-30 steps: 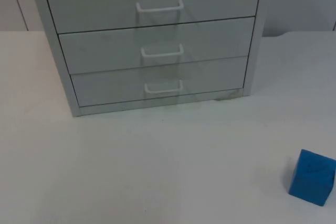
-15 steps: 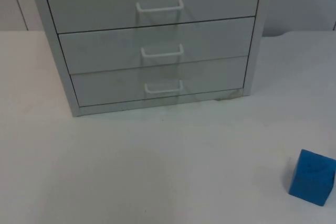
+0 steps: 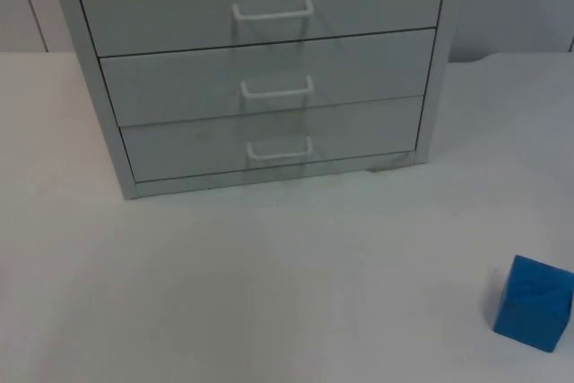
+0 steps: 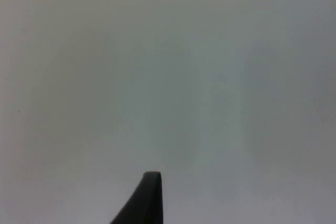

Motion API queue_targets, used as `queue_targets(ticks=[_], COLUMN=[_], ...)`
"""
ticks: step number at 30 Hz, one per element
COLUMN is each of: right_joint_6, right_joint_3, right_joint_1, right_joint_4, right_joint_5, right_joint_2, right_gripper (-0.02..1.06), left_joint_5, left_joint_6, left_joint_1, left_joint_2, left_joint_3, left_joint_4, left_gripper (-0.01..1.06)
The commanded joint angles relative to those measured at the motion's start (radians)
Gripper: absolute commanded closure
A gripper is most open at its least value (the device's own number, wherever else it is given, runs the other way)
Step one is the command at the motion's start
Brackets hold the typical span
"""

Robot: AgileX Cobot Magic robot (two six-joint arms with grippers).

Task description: Open the drawer with the left hand, place the block into the drawer with the right hand, then close the drawer with the left hand.

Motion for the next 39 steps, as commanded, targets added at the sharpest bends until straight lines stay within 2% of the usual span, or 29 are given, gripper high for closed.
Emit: queue_targets(ticks=[1, 5, 7, 10, 11, 13, 15, 17, 20, 21, 22, 24, 26, 27, 29, 32, 33, 37, 38, 39], right_joint_6=[-0.009, -0.009, -0.009, -0.009, -0.009, -0.009, -0.009, -0.009, -0.009, -0.009, -0.009, -0.009, -0.009, -0.009, -0.009, -0.009, -0.009, -0.009, -0.009, -0.009], right_joint_3=[-0.005, -0.005, -0.005, -0.005, -0.005, -0.005, -0.005, -0.005, -0.005, -0.005, -0.005, -0.005, -0.005, -0.005, -0.005, -0.005, -0.005, -0.005, -0.005, -0.005], right_joint_1=[-0.006, -0.006, -0.006, -0.006, -0.006, -0.006, -0.006, -0.006, -0.006, -0.006, -0.006, -0.006, -0.006, -0.006, -0.006, -0.006, -0.006, -0.006, -0.006, -0.006], right_joint_4=[-0.002, -0.002, -0.002, -0.002, -0.002, -0.002, -0.002, -0.002, -0.002, -0.002, -0.002, -0.002, -0.002, -0.002, -0.002, -0.002, -0.002, -0.002, -0.002, -0.002], right_joint_5=[-0.010, -0.012, -0.014, -0.014, -0.014, -0.021, -0.030, -0.030, -0.036, -0.038, -0.038, -0.038, -0.040, -0.040, -0.043, -0.043, -0.043, -0.045, -0.045, -0.047], right_joint_2=[0.005, 0.005, 0.005, 0.005, 0.005, 0.005, 0.005, 0.005, 0.005, 0.005, 0.005, 0.005, 0.005, 0.005, 0.005, 0.005, 0.005, 0.005, 0.005, 0.005], right_gripper=[-0.01, -0.01, -0.01, -0.01, -0.01, -0.01, -0.01, -0.01, -0.01, -0.01, -0.01, -0.01, -0.01, -0.01, -0.01, -0.01, -0.01, -0.01, -0.01, -0.01], left_joint_5=[-0.012, -0.024, -0.024, -0.018, -0.018, -0.030, -0.050, -0.052, -0.052, -0.055, -0.055, -0.081, -0.118, -0.118, -0.168, -0.248, -0.248, -0.292, -0.292, -0.288], left_joint_6=[0.000, 0.007, 0.040, 0.129, 0.129, 0.216, 0.317, 0.348, 0.385, 0.385, 0.385, 0.385, 0.378, 0.378, 0.327, 0.236, 0.236, 0.033, 0.033, -0.021], left_joint_1=[-0.006, -0.006, -0.006, -0.006, -0.006, -0.006, -0.006, -0.012, -0.059, -0.112, -0.112, -0.202, -0.298, -0.298, -0.399, -0.555, -0.555, -0.741, -0.741, -0.771], left_joint_2=[0.010, 0.020, 0.032, 0.088, 0.088, 0.140, 0.213, 0.243, 0.307, 0.347, 0.347, 0.398, 0.441, 0.441, 0.482, 0.541, 0.541, 0.641, 0.641, 0.665], left_joint_3=[-0.006, -0.006, -0.006, -0.006, -0.006, -0.006, -0.006, -0.011, -0.040, -0.064, -0.064, -0.102, -0.141, -0.141, -0.178, -0.211, -0.211, -0.245, -0.245, -0.254], left_joint_4=[-0.011, -0.013, -0.040, -0.134, -0.134, -0.216, -0.326, -0.362, -0.375, -0.368, -0.368, -0.365, -0.330, -0.330, -0.262, -0.084, -0.084, 0.256, 0.256, 0.340], left_gripper=[0.00, 0.00, 0.05, 0.19, 0.19, 0.24, 0.24, 0.24, 0.24, 0.24, 0.24, 0.24, 0.24, 0.24, 0.24, 0.25, 0.25, 0.25, 0.25, 0.25])
